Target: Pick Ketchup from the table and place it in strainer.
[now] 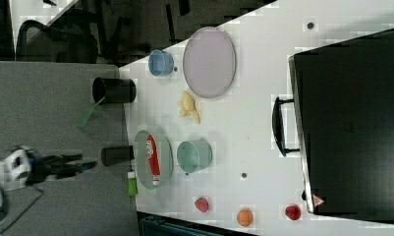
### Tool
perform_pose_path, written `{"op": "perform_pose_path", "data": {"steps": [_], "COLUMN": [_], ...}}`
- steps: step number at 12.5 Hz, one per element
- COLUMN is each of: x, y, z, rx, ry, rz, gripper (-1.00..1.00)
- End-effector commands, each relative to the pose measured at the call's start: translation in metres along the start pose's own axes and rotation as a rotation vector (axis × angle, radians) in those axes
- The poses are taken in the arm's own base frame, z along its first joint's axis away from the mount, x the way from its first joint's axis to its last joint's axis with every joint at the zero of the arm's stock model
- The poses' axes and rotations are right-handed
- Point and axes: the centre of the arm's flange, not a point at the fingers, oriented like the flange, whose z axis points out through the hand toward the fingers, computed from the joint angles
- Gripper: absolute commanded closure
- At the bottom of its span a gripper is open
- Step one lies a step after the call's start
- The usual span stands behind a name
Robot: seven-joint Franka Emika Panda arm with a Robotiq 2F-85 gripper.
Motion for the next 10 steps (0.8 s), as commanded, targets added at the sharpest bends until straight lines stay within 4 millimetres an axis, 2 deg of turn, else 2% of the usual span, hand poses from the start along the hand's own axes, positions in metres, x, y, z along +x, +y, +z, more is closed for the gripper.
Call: {"op": "perform_pose_path", "data": {"steps": [1,3,6,8,10], "x": [0.065,0.099,0.144,0.161,0.17], "y": [0.07,0.117,0.194,0.239,0.271], "z": [0.01,-0.016,-0.04,-0.046,-0.047], "rx": [-0.076,-0.051,-0.018,-0.014,-0.029], "ry": [-0.088,-0.062,-0.029,-0.028,-0.03], "rz": [0.219,0.323,0.486,0.569,0.604], "gripper": [-1.0,-1.0,-1.0,-1.0,-1.0]}}
